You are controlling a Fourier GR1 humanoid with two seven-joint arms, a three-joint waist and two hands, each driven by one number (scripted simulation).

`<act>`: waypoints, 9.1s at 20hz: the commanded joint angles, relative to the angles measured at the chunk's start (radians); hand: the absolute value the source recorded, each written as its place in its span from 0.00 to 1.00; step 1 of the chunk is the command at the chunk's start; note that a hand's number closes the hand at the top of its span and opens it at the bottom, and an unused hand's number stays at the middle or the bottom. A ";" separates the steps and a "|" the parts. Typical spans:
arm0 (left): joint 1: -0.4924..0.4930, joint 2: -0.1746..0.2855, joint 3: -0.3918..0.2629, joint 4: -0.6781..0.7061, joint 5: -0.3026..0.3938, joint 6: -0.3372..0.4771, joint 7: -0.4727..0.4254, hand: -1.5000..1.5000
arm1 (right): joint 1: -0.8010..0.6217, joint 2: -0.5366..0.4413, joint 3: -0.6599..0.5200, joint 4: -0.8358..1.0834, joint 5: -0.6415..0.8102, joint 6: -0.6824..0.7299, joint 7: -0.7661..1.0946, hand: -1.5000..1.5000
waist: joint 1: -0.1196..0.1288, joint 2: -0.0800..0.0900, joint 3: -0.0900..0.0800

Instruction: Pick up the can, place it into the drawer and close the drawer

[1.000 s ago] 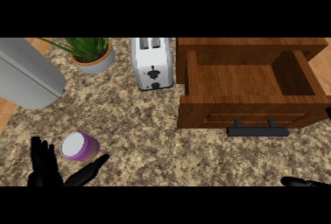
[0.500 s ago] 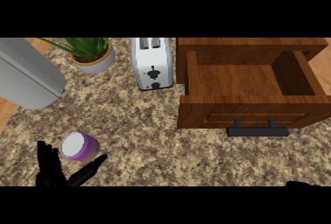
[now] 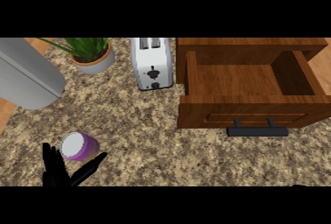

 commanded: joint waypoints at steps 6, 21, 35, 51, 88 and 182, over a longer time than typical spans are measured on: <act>-0.112 0.046 0.107 0.276 0.071 -0.130 -0.159 0.00 | -0.043 -0.014 -0.032 -0.030 -0.027 0.007 0.076 0.00 | 0.000 0.000 0.000; -0.308 0.092 0.099 0.432 0.081 -0.269 -0.142 1.00 | -0.075 0.015 -0.006 -0.075 0.025 -0.025 0.126 0.00 | -0.002 0.000 0.000; -0.509 0.073 0.046 0.565 0.033 -0.354 -0.206 1.00 | -0.104 0.010 -0.010 -0.019 0.052 -0.008 0.079 0.00 | -0.007 0.002 0.000; -0.778 0.037 -0.125 0.429 -0.078 -0.418 0.077 1.00 | -0.087 0.022 -0.014 -0.120 0.073 -0.048 0.151 0.00 | 0.000 -0.003 0.000; -1.676 -0.004 -0.257 0.737 0.027 -0.117 0.611 1.00 | -0.170 -0.028 -0.066 -0.038 0.039 -0.028 0.099 0.00 | -0.050 0.013 0.002; -1.454 0.280 -0.433 0.449 0.226 -0.023 0.666 0.00 | -1.378 -0.052 0.090 1.842 1.077 -0.781 -0.419 0.00 | 0.123 0.016 0.003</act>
